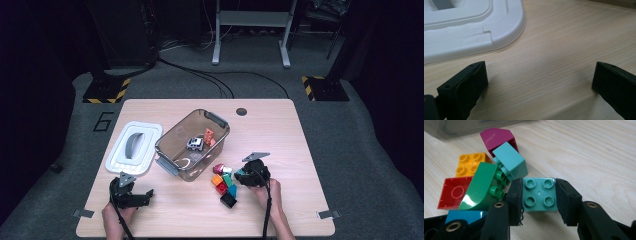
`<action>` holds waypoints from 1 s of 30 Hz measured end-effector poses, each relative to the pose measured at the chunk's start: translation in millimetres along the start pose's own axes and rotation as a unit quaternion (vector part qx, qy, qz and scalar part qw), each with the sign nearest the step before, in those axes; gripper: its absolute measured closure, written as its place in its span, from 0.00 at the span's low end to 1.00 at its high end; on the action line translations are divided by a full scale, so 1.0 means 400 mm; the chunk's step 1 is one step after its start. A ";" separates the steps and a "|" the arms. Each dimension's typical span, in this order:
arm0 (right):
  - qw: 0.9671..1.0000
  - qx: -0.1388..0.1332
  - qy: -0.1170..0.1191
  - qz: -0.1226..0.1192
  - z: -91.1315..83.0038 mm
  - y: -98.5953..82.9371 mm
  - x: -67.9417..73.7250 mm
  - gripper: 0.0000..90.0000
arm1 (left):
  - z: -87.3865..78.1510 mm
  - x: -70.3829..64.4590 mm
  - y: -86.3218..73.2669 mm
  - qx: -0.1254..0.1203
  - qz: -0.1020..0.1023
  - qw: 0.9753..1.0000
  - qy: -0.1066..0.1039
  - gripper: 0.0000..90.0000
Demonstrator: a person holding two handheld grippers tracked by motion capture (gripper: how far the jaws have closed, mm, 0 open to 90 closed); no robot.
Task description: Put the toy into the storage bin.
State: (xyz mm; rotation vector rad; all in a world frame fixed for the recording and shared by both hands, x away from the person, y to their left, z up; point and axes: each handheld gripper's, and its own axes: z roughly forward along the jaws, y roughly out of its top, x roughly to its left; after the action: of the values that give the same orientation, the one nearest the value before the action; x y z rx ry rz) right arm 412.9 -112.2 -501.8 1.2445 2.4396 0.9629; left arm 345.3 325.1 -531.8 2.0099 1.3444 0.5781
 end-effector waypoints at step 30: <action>1.000 -0.024 -0.004 0.004 -0.038 0.043 -0.030 0.66 | 0.000 0.000 0.000 0.000 0.000 1.000 0.000 0.00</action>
State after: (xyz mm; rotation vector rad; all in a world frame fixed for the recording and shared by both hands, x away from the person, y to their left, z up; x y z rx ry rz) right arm 423.8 -121.3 -480.2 1.2410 2.3924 1.0123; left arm 345.3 325.1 -531.9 2.0089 1.3446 0.5768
